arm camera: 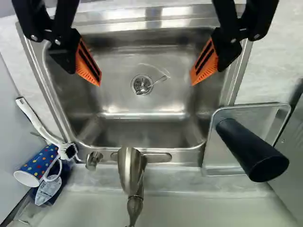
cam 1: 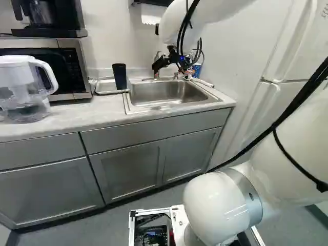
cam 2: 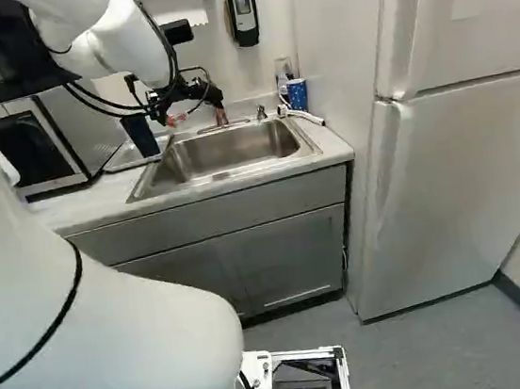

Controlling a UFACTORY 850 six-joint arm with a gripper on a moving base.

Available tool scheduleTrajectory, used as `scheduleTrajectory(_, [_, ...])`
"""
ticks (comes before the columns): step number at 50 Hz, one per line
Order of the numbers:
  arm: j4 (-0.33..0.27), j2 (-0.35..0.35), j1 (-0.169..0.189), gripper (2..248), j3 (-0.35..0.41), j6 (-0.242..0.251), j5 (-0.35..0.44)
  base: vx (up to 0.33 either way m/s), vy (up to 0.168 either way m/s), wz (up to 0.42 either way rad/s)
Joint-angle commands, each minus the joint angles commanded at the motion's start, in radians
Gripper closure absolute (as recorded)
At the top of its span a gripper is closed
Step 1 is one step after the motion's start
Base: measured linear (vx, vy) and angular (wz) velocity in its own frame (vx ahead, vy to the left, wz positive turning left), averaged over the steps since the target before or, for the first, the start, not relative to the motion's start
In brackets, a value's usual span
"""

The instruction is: Rinse the cup and place it in the tray

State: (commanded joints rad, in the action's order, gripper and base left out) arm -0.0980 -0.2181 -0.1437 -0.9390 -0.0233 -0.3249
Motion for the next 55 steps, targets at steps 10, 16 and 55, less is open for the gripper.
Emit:
scheduleTrajectory(10, [0.000, 0.000, 0.000, 3, 0.000, 0.000, 0.000, -0.086, 0.001, 0.013])
scheduleTrajectory(16, [0.000, 0.000, 0.000, 3, 0.000, 0.000, 0.000, -0.109, -0.003, 0.030])
scheduleTrajectory(55, [0.000, 0.000, 0.000, 3, 0.000, 0.000, 0.000, -0.119, -0.020, 0.102])
